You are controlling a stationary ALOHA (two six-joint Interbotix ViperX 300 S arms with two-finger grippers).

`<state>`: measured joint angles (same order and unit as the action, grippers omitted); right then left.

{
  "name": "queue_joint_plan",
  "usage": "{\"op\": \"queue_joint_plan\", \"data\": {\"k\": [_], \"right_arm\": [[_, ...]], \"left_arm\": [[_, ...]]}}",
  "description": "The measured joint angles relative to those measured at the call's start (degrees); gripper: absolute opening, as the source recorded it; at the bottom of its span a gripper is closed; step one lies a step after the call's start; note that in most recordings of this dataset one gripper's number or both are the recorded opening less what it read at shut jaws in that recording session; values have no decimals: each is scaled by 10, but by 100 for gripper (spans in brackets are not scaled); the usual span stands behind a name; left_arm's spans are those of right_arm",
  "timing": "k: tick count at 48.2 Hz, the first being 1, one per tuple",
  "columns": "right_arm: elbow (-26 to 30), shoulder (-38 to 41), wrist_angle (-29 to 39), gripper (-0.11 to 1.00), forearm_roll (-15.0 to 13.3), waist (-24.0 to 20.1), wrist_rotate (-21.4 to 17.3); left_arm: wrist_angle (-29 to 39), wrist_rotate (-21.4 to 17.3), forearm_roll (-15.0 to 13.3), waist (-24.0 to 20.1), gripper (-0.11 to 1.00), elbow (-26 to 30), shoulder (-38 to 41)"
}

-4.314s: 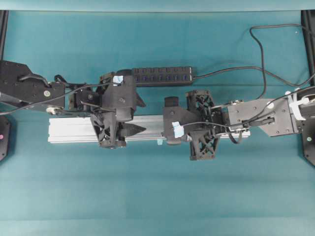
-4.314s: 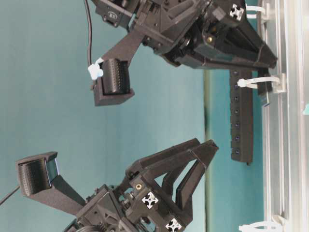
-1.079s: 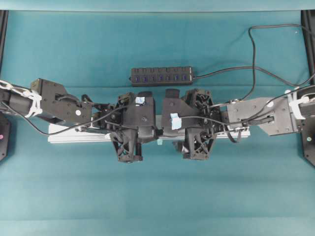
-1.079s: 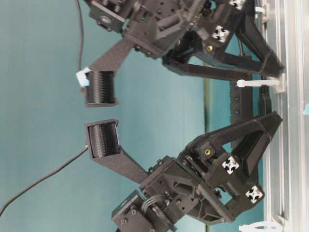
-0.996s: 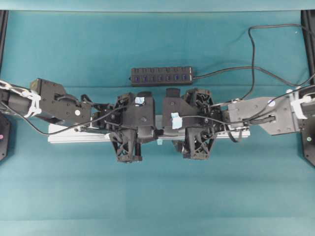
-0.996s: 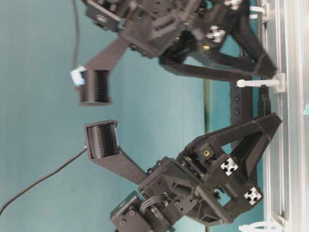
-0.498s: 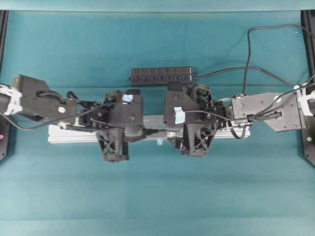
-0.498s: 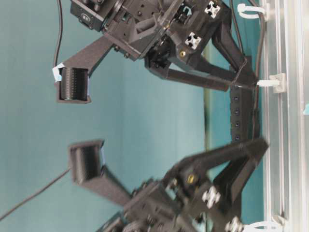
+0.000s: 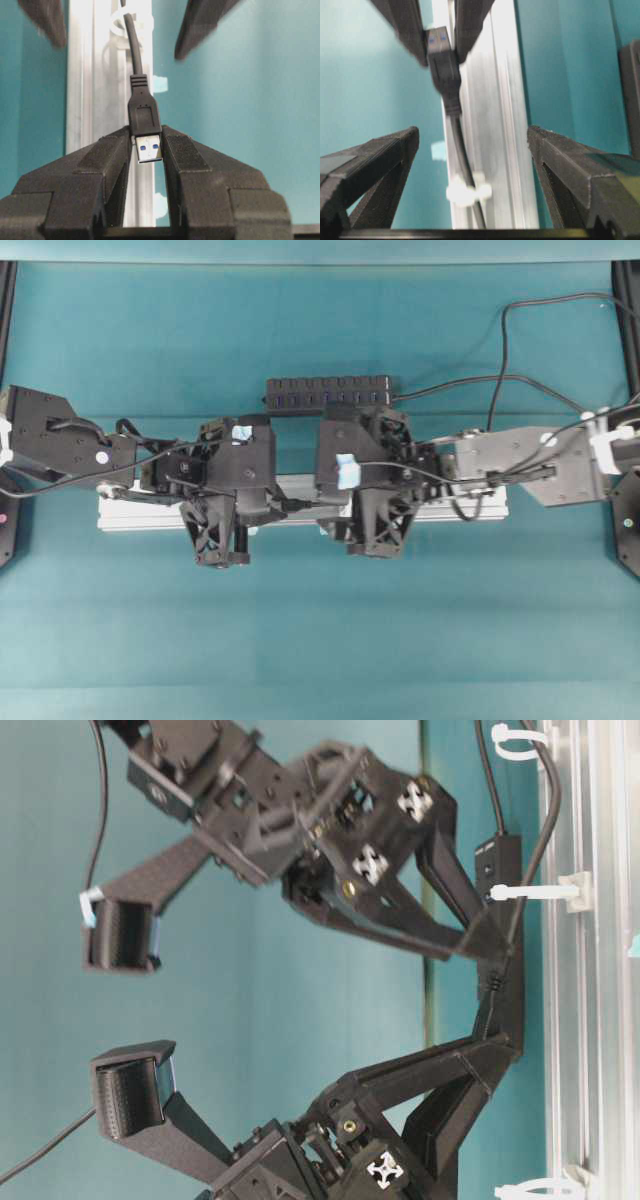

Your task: Pass the USB cable through three rings with both arms.

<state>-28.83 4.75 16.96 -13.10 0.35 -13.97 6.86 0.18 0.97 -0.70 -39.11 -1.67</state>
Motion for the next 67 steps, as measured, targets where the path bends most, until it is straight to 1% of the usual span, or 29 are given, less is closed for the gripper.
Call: {"op": "queue_joint_plan", "data": {"k": [8, 11, 14, 17, 27, 30, 33, 46, 53, 63, 65, 67], "right_arm": [[19, 22, 1, 76, 0, -1, 0], [25, 28, 1, 72, 0, -2, 0], [30, 31, 1, 66, 0, -3, 1], [32, 33, 1, 56, 0, -4, 1], [32, 40, 9, 10, 0, -8, 1], [32, 40, 7, 0, 0, -9, 1], [32, 40, 4, -5, 0, -11, 1], [32, 41, -9, -6, 0, -11, 1], [31, 41, -9, -6, -1, -8, 2], [33, 41, -8, -6, 0, -6, 1], [35, 43, -6, -6, 0, -6, 1], [39, 43, -5, -6, -1, -6, 2]], "left_arm": [[0, 0, 0, 2, 24, -1, 0], [0, 0, 0, 2, 24, 0, 0], [0, 0, 0, 2, 24, 0, 0], [0, 0, 0, 2, 24, 0, -1], [0, 0, 0, 2, 24, -3, -2], [0, 1, 0, 2, 24, -5, -3], [0, 1, 0, 1, 24, -7, -4], [0, 1, 1, 0, 24, -12, -12], [-1, 15, 1, -6, 24, -11, -12], [-1, 16, 0, -12, 24, -12, -18], [-1, 15, 0, -13, 30, -12, -22], [-1, 15, 0, -14, 42, -16, -26]]}}
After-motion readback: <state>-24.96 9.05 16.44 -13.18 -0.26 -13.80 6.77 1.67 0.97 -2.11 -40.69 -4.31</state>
